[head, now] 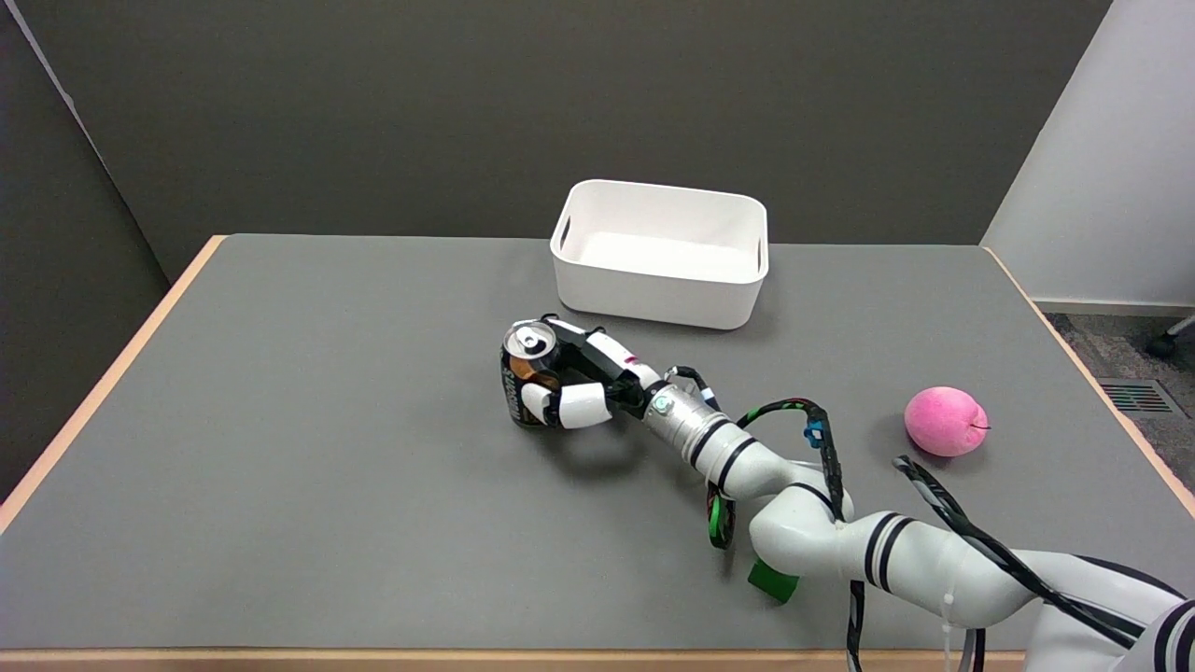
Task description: Pick up the black can.
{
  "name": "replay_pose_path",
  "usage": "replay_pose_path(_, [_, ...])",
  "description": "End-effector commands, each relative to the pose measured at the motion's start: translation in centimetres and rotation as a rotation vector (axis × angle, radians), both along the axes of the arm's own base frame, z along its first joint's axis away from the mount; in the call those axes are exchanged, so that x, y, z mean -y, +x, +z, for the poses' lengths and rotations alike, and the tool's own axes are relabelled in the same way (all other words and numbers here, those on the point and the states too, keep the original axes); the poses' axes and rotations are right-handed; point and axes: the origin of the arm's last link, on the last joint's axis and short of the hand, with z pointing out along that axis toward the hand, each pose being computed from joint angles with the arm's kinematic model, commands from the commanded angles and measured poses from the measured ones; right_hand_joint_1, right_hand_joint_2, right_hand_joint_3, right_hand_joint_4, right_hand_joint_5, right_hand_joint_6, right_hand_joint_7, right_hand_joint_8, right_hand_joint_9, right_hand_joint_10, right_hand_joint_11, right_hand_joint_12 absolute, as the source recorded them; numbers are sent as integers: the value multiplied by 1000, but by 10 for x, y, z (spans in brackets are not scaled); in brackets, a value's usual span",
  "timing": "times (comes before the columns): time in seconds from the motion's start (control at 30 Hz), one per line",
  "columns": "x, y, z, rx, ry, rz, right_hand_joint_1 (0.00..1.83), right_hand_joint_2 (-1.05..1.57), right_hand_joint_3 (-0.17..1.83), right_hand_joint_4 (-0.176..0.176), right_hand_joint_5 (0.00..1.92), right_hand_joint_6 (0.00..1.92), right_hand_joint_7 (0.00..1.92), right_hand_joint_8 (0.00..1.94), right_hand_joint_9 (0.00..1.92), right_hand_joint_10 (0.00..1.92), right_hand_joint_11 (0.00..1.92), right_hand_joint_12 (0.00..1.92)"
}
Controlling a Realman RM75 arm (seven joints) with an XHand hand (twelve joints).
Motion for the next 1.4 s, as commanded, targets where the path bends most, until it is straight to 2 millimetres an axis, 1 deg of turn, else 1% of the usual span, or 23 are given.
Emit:
replay_pose_path(0.03, [2, 0, 2, 3, -8, -4, 921, 699, 999, 84, 309, 633, 436, 503, 343, 781, 149, 1163])
replay_pose_path(0.1, [2, 0, 2, 4, -9, -4, 969, 728, 933, 94, 349, 728, 501, 543, 387, 852, 197, 1231])
replay_pose_path(0.17, [2, 0, 2, 3, -10, -5, 973, 728, 942, 102, 364, 785, 528, 605, 409, 870, 218, 1261])
replay_pose_path(0.23, [2, 0, 2, 4, -11, -5, 931, 740, 957, 117, 401, 884, 583, 706, 455, 900, 239, 1271])
replay_pose_path(0.37, [3, 0, 2, 5, -12, -5, 931, 747, 943, 135, 429, 978, 597, 733, 475, 930, 252, 1290])
replay_pose_path(0.53, [3, 0, 2, 5, -12, -5, 955, 762, 899, 146, 430, 1065, 604, 758, 475, 969, 264, 1301])
replay_pose_path(0.7, [3, 0, 3, 5, -14, -3, 952, 768, 895, 151, 434, 1095, 611, 779, 485, 983, 277, 1314])
replay_pose_path(0.8, [5, 6, 5, 19, -24, 23, 951, 769, 894, 153, 439, 1108, 617, 792, 495, 998, 289, 1327])
replay_pose_path(0.87, [7, 13, 7, 34, -31, 57, 926, 760, 932, 152, 456, 1094, 625, 785, 512, 978, 285, 1337])
replay_pose_path(0.9, [8, 19, 7, 44, -32, 84, 932, 763, 918, 153, 458, 1111, 627, 799, 514, 998, 292, 1341])
replay_pose_path(1.0, [11, 42, 8, 64, -29, 173, 943, 770, 891, 153, 464, 1143, 634, 829, 519, 1037, 310, 1352])
replay_pose_path(1.03, [12, 51, 9, 70, -26, 203, 922, 836, 796, 157, 485, 1214, 636, 836, 522, 1043, 313, 1361])
replay_pose_path(1.07, [12, 57, 9, 71, -22, 225, 859, 1036, 509, 168, 547, 1424, 638, 851, 530, 1057, 318, 1380])
replay_pose_path(1.1, [13, 66, 9, 61, -12, 263, 817, 1189, 293, 163, 593, 1588, 642, 860, 540, 1061, 328, 1388])
replay_pose_path(1.13, [13, 76, 9, 47, -2, 299, 834, 1192, 304, 123, 587, 1601, 648, 851, 552, 1041, 349, 1363])
replay_pose_path(1.17, [13, 82, 10, 39, 2, 322, 848, 1194, 313, 90, 583, 1612, 653, 844, 562, 1025, 367, 1343])
replay_pose_path(1.23, [13, 100, 12, 23, 6, 388, 849, 1192, 315, 90, 584, 1612, 656, 846, 565, 1029, 370, 1349])
replay_pose_path(1.4, [10, 135, 11, -28, 12, 519, 850, 1194, 313, 87, 584, 1611, 660, 846, 569, 1037, 375, 1370])
